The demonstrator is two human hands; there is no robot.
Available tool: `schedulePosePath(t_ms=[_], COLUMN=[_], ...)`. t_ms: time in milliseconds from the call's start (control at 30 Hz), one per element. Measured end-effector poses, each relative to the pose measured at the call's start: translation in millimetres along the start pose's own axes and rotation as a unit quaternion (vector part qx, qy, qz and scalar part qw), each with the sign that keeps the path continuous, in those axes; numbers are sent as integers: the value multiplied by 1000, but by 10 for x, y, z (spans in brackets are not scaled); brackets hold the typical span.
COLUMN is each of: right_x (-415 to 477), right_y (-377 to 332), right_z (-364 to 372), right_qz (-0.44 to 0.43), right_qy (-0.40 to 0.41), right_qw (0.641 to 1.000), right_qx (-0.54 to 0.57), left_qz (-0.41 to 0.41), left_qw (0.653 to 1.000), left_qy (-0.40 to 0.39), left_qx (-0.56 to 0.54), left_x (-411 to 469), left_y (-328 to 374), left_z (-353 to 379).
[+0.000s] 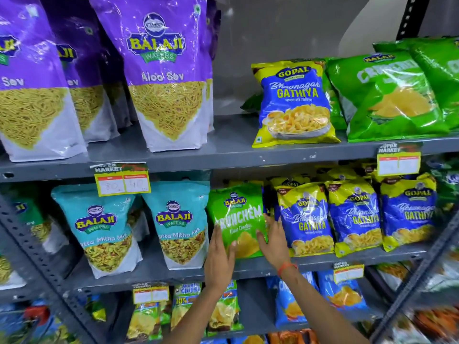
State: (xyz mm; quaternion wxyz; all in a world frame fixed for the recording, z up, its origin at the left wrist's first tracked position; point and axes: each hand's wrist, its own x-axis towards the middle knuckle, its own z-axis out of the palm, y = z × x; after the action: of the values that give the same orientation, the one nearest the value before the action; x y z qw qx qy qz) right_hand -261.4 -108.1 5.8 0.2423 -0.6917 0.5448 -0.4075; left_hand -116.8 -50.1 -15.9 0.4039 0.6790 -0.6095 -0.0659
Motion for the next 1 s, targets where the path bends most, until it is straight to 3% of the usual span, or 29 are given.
schedulePosePath(t_ms=[267,467,600,800,1000], right_x=[141,-18,-131,-458,-733], right_y=[294,533,552,470,351], right_z=[41,99,42,-134,-252], right_qz=[122,138,125,113,116], right_qy=[-157,-110,-85,-64,-2], right_qw=[980,980,979,972,961], right_qx=[32,92,135,195,252], left_qz=[-171,-247,-241,-149,-127], left_qw=[984,962,956,966,967], left_qy=[14,13,38,67,54], left_qx=[-52,-117,-162,-201,-216], left_x=[140,271,190,-148,-391], left_y=[24,-25,-47,208,356], left_z=[109,40,4,-206,-238])
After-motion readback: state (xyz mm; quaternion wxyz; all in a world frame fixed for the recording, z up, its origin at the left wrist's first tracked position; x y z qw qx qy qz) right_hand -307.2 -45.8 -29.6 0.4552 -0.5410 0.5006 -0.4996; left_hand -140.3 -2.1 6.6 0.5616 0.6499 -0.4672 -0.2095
